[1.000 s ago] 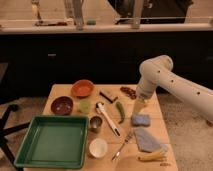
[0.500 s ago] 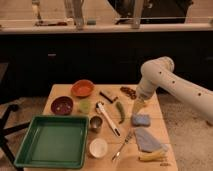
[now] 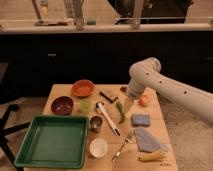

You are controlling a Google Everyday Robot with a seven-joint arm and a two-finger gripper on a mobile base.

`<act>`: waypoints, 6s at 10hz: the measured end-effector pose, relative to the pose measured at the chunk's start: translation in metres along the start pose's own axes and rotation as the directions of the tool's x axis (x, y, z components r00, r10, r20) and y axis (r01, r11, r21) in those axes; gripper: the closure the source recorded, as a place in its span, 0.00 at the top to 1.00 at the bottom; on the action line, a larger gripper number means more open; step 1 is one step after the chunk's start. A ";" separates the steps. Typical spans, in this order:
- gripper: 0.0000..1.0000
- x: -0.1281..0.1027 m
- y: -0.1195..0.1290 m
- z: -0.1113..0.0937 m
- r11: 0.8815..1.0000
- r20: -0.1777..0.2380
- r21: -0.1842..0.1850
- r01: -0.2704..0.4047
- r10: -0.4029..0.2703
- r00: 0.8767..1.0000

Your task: Place eraser in red bowl

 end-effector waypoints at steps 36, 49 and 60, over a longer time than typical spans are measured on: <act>0.80 -0.069 -0.071 0.142 0.994 -0.008 0.007 -0.106 0.106 0.994; 0.49 -0.094 -0.083 0.184 0.998 -0.075 -0.054 0.011 -0.015 0.997; 0.00 -0.091 -0.085 0.162 0.999 -0.018 -0.043 -0.020 0.020 1.000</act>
